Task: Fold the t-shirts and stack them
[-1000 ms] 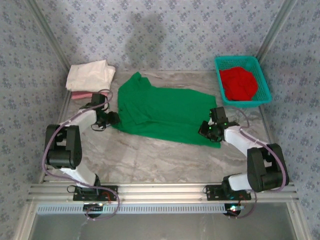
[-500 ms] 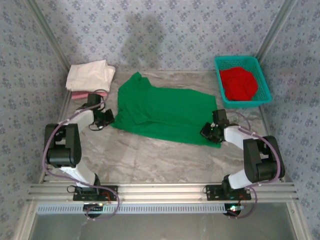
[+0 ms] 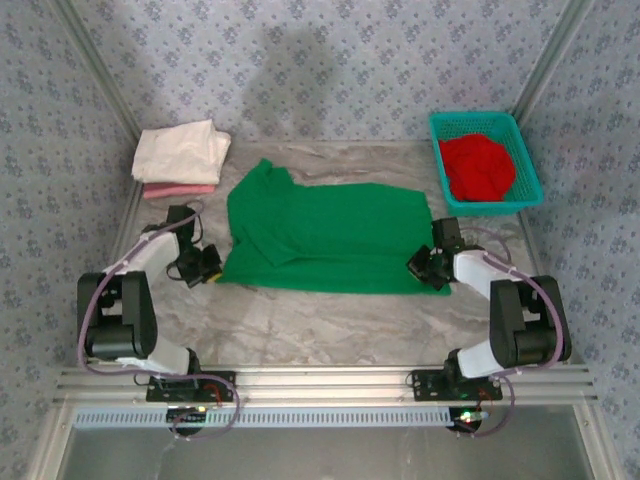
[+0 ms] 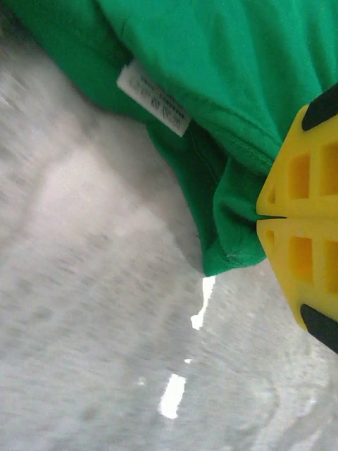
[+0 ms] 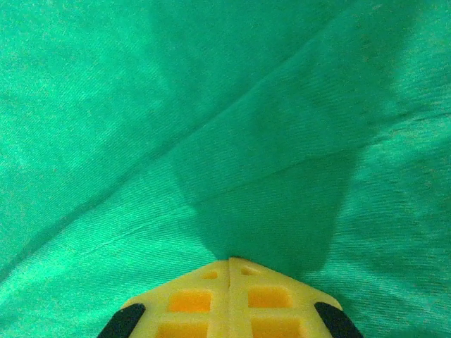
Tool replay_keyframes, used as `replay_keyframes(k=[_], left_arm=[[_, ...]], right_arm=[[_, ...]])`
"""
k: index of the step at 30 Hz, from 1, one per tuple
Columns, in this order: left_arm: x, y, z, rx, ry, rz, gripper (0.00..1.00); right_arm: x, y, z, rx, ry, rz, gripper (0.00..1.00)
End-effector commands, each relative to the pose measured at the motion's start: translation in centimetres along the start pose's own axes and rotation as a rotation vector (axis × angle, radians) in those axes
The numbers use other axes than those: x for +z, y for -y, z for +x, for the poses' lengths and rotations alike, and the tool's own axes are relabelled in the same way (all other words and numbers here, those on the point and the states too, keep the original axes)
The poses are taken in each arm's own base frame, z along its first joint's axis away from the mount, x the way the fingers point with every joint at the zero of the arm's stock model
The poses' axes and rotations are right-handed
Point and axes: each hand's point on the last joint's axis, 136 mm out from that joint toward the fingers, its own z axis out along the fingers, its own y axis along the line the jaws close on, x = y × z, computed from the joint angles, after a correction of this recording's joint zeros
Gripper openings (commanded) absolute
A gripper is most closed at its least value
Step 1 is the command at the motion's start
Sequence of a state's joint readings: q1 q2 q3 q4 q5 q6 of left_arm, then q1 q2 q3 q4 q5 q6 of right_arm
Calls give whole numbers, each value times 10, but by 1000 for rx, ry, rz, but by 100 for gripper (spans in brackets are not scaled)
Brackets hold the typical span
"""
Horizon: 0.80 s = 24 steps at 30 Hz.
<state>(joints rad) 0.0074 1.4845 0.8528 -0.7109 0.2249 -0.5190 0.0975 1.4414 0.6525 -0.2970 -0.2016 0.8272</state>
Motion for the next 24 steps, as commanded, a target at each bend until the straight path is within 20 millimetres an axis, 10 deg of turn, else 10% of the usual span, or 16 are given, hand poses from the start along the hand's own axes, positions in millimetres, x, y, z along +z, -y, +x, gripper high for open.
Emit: replay_keyframes(k=[1, 5, 14, 18, 24], left_arm=[[0, -13, 31, -42, -61, -34, 0], [-9, -21, 32, -37, -22, -71, 32], [-84, 48, -13, 147, 235, -28, 38], [-58, 100, -7, 242, 169, 51, 37], [-11, 128, 5, 270, 90, 74, 36]], right_arm=[[-8, 16, 10, 36, -22, 68, 5], [-12, 8, 9, 11, -11, 48, 5], [-34, -35, -5, -111, 77, -2, 7], [-27, -40, -6, -143, 81, 0, 8], [-20, -44, -7, -153, 78, -7, 8]])
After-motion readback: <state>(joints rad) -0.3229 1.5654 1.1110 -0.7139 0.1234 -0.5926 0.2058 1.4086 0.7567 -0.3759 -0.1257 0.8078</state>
